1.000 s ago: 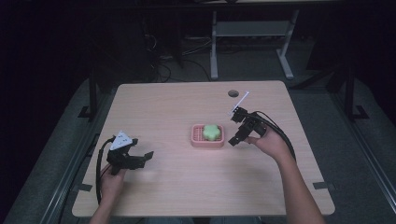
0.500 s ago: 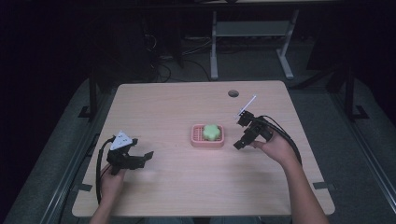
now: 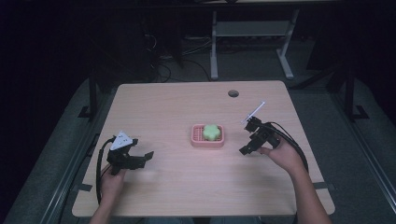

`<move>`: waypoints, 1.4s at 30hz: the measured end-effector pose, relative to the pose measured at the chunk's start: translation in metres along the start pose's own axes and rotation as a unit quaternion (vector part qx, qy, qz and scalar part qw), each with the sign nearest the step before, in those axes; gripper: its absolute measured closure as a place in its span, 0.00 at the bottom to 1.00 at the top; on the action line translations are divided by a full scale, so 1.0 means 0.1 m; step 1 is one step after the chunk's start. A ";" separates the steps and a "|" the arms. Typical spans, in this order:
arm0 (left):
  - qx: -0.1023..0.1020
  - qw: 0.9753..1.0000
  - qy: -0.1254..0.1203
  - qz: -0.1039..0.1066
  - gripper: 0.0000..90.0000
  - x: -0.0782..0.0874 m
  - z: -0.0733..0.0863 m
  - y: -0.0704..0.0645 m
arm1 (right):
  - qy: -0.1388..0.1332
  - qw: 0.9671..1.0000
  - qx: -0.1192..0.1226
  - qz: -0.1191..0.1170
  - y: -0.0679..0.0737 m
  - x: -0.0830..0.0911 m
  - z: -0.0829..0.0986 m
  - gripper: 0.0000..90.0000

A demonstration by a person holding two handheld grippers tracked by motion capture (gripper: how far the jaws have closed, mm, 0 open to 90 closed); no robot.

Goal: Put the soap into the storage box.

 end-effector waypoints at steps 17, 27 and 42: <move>-0.007 1.000 0.007 -0.001 0.16 0.00 0.00 0.00 | -0.008 1.000 -0.016 -0.003 0.01 -0.03 0.29 0.25; -0.007 1.000 0.007 -0.001 0.16 0.00 0.00 0.00 | -0.012 1.000 -0.025 -0.001 0.01 -0.07 0.46 0.25; -0.008 1.000 0.008 -0.002 0.16 0.00 0.00 0.00 | -0.025 0.999 -0.044 -0.001 0.01 -0.09 0.72 0.26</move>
Point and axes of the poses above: each handheld gripper's, and its own axes: x roughly backward along the jaws, z roughly out of its underside, y roughly to its left, the point moved 3 cm from there along -x, roughly forward along the jaws, and after that the axes turned 5 degrees about y, right-handed, at the moved point
